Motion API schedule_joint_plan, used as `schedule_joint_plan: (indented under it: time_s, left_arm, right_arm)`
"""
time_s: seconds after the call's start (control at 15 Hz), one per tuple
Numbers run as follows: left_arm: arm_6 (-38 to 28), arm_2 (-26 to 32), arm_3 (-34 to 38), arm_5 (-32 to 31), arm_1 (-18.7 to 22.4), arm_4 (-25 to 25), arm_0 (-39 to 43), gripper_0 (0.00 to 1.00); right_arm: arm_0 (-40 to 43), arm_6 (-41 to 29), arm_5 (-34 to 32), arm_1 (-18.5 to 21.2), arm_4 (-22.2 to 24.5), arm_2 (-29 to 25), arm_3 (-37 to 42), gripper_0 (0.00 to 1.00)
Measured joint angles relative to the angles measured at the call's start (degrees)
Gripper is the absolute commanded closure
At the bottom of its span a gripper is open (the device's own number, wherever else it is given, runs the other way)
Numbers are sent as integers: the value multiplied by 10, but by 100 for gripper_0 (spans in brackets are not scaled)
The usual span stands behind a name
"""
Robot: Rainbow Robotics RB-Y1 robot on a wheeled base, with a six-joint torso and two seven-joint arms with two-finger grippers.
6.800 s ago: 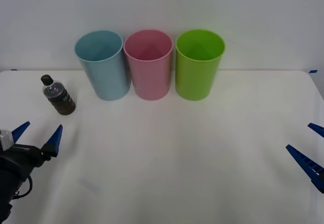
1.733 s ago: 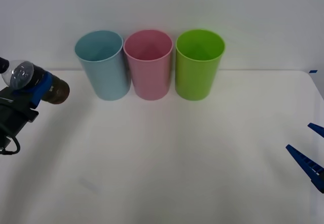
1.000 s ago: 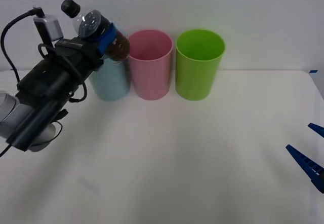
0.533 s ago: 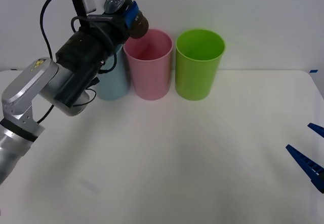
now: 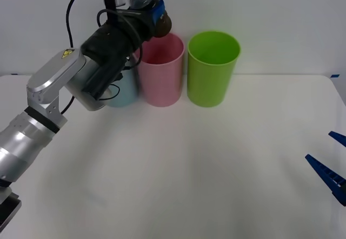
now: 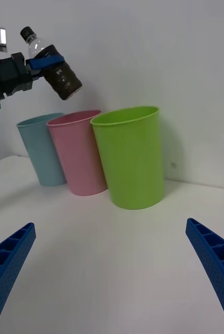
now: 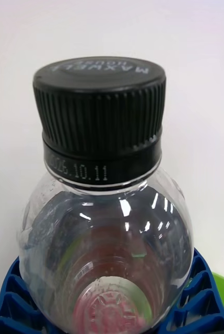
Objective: Grasp the object on the table and drop it into the matching bin: aluminum can to the light blue bin, PET bottle to the pink bin.
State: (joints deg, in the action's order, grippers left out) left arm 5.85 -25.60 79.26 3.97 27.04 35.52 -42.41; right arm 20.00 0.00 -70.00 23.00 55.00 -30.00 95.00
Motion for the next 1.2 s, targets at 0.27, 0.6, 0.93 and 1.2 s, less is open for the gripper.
schedule_joint_plan:
  time_s: [0.27,0.6,0.93,1.2]
  left_arm:
    - [-3,0,-7,0,-9,14,-6,92]
    - [-5,1,-8,0,-9,16,-7,0]
    - [-7,1,-8,0,-9,19,-7,0]
    - [-10,1,-8,-3,-8,18,-6,0]
  right_arm:
    - [0,0,0,0,0,0,0,0]
    - [0,0,0,0,0,0,0,0]
    - [0,0,0,0,0,0,0,0]
    - [0,0,0,0,0,0,0,0]
